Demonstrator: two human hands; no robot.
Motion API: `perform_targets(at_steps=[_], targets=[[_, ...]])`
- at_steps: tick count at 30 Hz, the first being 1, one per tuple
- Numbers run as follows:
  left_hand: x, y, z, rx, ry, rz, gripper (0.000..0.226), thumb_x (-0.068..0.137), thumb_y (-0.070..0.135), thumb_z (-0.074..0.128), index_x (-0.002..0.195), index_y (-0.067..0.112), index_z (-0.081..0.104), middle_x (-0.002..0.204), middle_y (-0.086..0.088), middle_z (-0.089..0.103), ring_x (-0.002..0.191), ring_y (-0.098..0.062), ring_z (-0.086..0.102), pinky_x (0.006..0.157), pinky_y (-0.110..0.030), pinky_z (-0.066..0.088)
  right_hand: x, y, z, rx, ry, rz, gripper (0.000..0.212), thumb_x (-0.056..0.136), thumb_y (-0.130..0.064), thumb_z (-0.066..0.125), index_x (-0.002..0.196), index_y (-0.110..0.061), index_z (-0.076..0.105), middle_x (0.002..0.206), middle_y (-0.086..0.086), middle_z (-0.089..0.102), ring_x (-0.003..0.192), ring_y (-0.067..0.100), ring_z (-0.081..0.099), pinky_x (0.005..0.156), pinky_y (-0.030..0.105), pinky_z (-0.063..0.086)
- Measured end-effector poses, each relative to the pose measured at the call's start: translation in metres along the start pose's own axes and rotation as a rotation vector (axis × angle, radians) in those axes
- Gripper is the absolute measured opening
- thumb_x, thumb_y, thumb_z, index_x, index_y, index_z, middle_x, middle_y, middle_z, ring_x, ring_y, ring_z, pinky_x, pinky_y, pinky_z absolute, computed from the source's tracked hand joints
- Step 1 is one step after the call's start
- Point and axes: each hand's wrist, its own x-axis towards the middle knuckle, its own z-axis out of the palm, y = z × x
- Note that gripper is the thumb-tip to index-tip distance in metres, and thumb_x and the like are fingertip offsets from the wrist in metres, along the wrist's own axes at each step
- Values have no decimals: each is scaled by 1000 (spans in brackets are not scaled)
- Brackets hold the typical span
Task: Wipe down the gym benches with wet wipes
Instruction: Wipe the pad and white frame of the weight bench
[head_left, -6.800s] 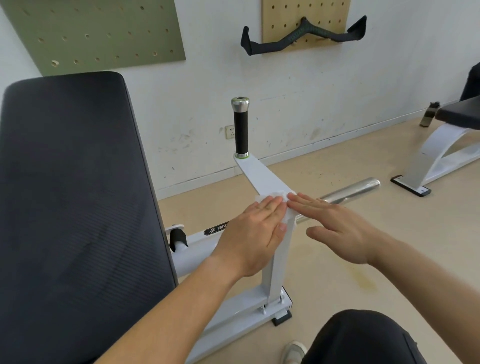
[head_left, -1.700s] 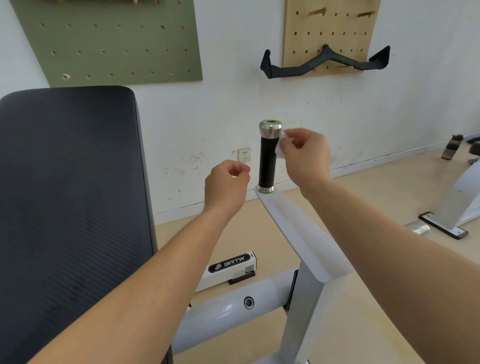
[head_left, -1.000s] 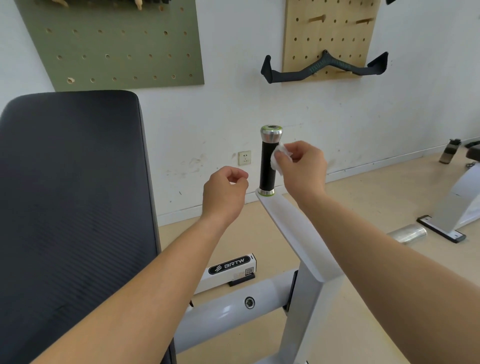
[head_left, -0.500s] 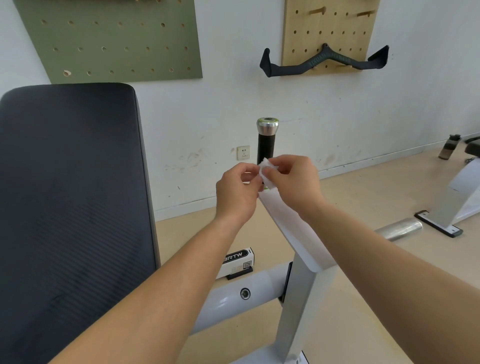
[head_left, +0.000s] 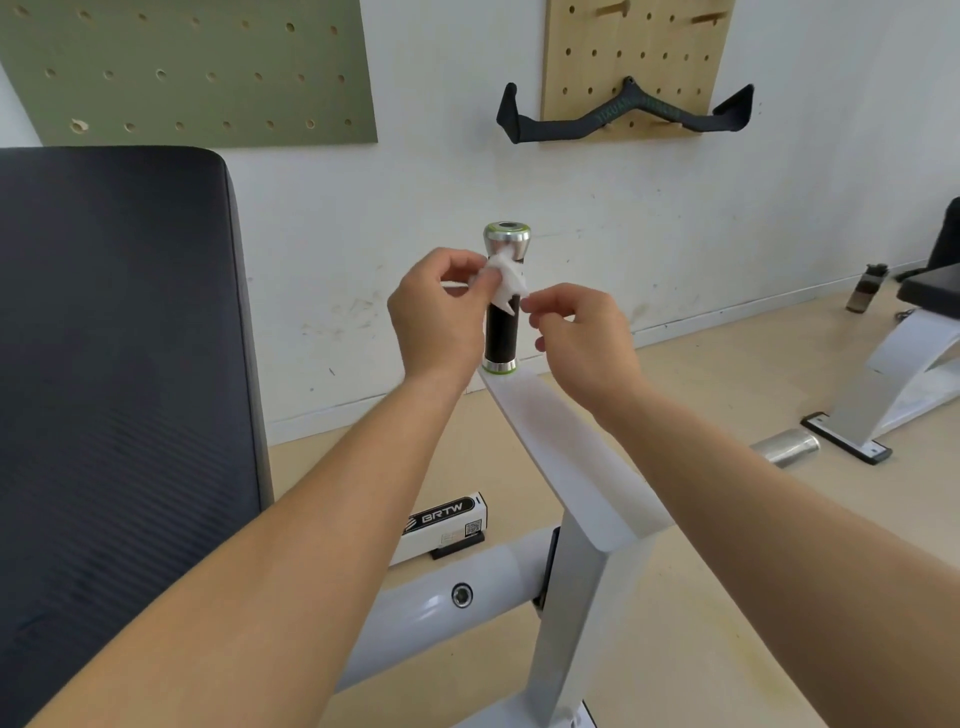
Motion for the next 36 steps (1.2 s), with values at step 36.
perform_targets(at_steps=[36], targets=[[-76,12,-60,54,-333,-160,16,83,7,79,82,21,72,80,3,74,65,-4,66,66,-18,52,-60,-23,-17,-52,-213,-62,23,97,-23,58,113,-30,73,107,-15,72,88,1,67,80,20,50]])
